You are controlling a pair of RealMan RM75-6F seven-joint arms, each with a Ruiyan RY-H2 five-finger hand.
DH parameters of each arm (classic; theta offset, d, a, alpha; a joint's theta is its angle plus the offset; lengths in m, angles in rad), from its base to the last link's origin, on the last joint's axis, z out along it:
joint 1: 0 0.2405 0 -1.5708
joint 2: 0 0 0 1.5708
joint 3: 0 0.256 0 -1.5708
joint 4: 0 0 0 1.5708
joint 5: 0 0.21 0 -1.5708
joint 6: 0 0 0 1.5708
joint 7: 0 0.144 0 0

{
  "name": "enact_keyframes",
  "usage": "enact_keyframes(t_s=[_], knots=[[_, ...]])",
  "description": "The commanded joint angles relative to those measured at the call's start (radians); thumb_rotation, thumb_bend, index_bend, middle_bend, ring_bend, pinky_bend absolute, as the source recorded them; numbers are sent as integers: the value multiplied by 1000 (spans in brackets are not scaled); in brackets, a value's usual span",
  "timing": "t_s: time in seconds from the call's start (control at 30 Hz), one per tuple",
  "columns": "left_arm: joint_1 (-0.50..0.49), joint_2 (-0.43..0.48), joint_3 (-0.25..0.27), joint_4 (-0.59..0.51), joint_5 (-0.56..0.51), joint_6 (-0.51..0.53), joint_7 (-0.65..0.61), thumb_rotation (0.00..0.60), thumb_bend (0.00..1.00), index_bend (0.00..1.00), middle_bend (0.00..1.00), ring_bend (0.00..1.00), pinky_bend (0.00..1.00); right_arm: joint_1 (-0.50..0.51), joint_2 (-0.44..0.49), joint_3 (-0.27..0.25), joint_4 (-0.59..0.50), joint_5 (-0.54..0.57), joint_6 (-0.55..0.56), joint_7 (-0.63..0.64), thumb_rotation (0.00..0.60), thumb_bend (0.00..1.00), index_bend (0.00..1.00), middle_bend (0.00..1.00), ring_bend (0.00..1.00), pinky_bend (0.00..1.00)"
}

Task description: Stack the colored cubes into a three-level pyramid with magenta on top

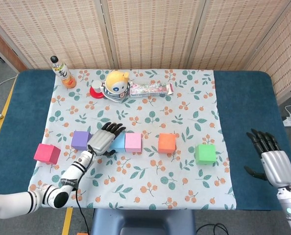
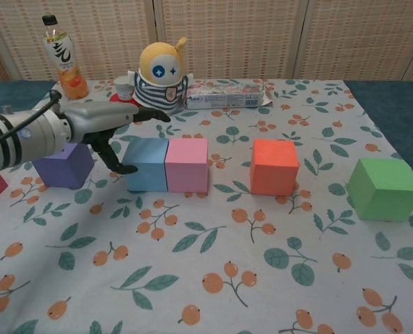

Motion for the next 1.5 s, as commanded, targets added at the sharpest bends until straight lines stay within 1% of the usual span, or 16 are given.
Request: enact_keyframes(t_s=[0.03, 0.07, 0.1, 0.17, 0.2, 0.3, 0.4, 0.53, 0.7, 0.8, 1.03, 1.2, 1.37, 1.5], knots=[[41, 76, 6, -80, 43, 72, 2, 600, 322, 18, 0, 0, 15, 65, -9, 5, -16, -31, -72, 39, 600, 73, 0, 0, 0, 0], [53, 96, 8, -100, 54, 91, 1, 600, 322, 18, 0, 0, 14, 85, -17, 11, -16, -32, -95, 45, 600, 73, 0, 10, 0, 0], [70, 124, 11, -126, 67, 117, 0, 600, 322, 19, 1, 0, 14, 112, -34, 23, -14, -27, -122, 53, 600, 73, 1, 42, 0, 0], [97, 161, 17, -160, 88, 158, -2, 600, 322, 20, 2, 0, 13, 153, -68, 38, -3, -16, -169, 58, 600, 73, 30, 126, 1, 6], [114, 183, 22, -179, 103, 184, -2, 600, 322, 22, 2, 0, 13, 180, -95, 48, 5, 2, -205, 60, 600, 73, 60, 169, 7, 26], [150, 232, 35, -221, 125, 226, 0, 600, 322, 31, 8, 0, 11, 246, -160, 67, 25, 53, -304, 62, 600, 73, 97, 184, 20, 69], [176, 269, 47, -251, 147, 250, -2, 600, 323, 37, 12, 0, 10, 307, -228, 94, 61, 114, -384, 51, 600, 73, 107, 185, 20, 71], [207, 301, 63, -272, 184, 279, -5, 600, 323, 42, 14, 0, 10, 370, -316, 122, 120, 201, -461, 10, 600, 73, 116, 185, 20, 73], [247, 327, 81, -271, 242, 311, -56, 600, 320, 45, 14, 0, 10, 426, -411, 154, 189, 306, -516, -27, 600, 74, 131, 185, 20, 74], [262, 332, 89, -258, 271, 315, -87, 600, 320, 45, 14, 0, 10, 452, -445, 166, 213, 354, -546, -33, 600, 74, 140, 185, 23, 80], [278, 323, 93, -229, 316, 310, -137, 600, 321, 40, 14, 0, 9, 497, -511, 177, 248, 404, -562, -63, 600, 73, 146, 185, 24, 82], [284, 321, 91, -216, 333, 304, -160, 600, 319, 32, 14, 0, 9, 528, -553, 181, 288, 440, -576, -93, 600, 73, 168, 190, 44, 82], [292, 321, 88, -203, 340, 297, -183, 600, 321, 26, 14, 0, 9, 543, -573, 175, 315, 453, -582, -106, 600, 73, 198, 230, 77, 82], [295, 320, 84, -194, 345, 289, -195, 600, 321, 25, 14, 0, 9, 552, -579, 174, 335, 449, -588, -93, 600, 78, 205, 295, 127, 82]])
